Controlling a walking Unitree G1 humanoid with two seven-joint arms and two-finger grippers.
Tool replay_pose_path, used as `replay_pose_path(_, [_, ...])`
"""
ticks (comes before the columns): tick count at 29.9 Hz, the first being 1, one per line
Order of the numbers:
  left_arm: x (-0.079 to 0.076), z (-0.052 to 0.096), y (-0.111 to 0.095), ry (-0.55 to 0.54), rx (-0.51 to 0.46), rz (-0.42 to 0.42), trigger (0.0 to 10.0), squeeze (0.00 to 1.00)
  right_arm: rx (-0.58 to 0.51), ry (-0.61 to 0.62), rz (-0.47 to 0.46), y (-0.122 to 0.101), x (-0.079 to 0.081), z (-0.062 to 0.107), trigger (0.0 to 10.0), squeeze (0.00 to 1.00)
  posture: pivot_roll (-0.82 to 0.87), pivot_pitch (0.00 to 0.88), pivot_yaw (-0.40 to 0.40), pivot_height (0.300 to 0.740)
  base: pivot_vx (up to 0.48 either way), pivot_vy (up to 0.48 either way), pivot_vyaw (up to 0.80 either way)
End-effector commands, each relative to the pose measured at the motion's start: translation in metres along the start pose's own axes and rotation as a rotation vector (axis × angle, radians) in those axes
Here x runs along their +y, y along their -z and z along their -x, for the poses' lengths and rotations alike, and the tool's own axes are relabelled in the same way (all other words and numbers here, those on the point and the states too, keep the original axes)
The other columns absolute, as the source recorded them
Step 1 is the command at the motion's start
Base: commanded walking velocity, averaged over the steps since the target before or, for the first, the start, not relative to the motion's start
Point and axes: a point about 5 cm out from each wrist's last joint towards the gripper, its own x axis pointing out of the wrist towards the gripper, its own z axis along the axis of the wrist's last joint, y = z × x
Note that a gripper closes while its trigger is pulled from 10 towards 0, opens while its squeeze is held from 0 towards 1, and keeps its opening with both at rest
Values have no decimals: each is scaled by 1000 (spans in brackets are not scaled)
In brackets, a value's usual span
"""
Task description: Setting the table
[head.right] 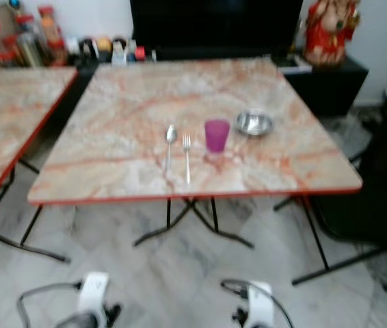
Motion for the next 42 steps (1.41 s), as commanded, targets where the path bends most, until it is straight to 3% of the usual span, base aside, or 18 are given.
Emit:
replay_pose_path(1, [11, 2, 2, -27, 7, -23, 10000, 0, 5, -26, -1, 1, 11, -1, 10000, 0, -107, 0, -2, 740, 0, -469, 0])
replay_pose_path(18, [11, 2, 2, -29, 5, -19, 10000, 0, 12, -24, -10, 5, 11, 0, 10000, 0, -106, 0, -5, 740, 0, -469, 0])
replay_pose_path(28, [8, 0, -6, -33, -18, -28, 10000, 0, 13, -26, -11, 6, 11, 0, 10000, 0, -102, 0, -9, 740, 0, -55, 0])
replay_pose_path(38, [12, 0, -44, -84, -218, -40, 10000, 0, 1, -33, -13, 2, 12, -1, 10000, 0, -98, 0, -16, 740, 0, 0, 0])
replay_pose_path(39, [15, 3, -61, -123, -325, -46, 10000, 0, 0, -36, -13, 2, 13, -1, 10000, 0, -97, 0, -17, 740, 0, 0, 0])
replay_pose_path(42, [14, 7, -80, -129, -440, -64, 10000, 0, -2, -38, -14, 2, 13, -1, 10000, 0, -97, 0, -17, 740, 0, 0, 0])
